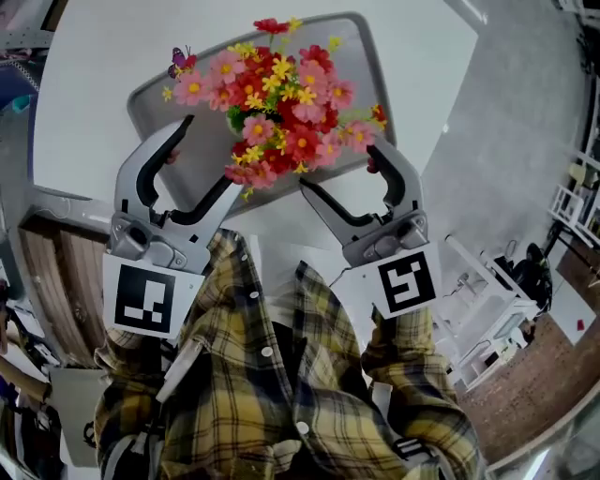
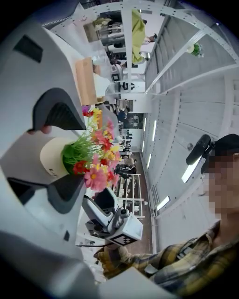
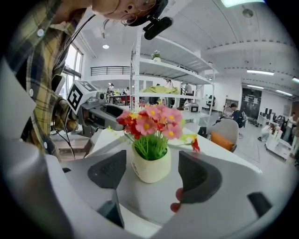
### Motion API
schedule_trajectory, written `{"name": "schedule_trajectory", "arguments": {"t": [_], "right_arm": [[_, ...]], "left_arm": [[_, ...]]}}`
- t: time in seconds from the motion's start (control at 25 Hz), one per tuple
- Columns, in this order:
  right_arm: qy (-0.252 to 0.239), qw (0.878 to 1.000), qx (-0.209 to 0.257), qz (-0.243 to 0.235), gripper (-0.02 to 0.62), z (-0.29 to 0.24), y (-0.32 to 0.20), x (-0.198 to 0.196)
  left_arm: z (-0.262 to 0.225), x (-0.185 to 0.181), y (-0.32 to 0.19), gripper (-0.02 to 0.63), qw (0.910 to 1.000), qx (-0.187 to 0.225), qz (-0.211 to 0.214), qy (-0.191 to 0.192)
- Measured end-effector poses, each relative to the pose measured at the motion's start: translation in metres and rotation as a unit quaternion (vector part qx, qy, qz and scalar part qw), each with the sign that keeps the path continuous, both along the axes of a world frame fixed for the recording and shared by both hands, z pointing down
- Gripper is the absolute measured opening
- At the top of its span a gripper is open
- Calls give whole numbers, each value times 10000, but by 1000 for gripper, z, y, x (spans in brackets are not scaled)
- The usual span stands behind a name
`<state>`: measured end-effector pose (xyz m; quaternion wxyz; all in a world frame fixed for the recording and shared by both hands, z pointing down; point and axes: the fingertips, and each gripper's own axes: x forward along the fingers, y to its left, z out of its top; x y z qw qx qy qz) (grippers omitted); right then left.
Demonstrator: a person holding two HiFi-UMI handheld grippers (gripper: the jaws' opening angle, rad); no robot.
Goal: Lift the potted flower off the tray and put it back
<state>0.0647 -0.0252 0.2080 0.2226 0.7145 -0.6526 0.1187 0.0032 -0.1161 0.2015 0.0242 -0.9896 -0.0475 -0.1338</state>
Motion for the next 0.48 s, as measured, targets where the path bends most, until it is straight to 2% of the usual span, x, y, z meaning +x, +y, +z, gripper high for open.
{"name": "schedule_trajectory", "arguments": {"t": [0.16,0.48], "right_arm": [[27,9996,279,57,322,-45,2,-8],[247,9939,1073,-90,231,-132,-19,-21]], "left_arm": [[-44,-6,-1,295,9994,115,-113,308],[-131,-14,2,264,9931,70,-372,1113]]}}
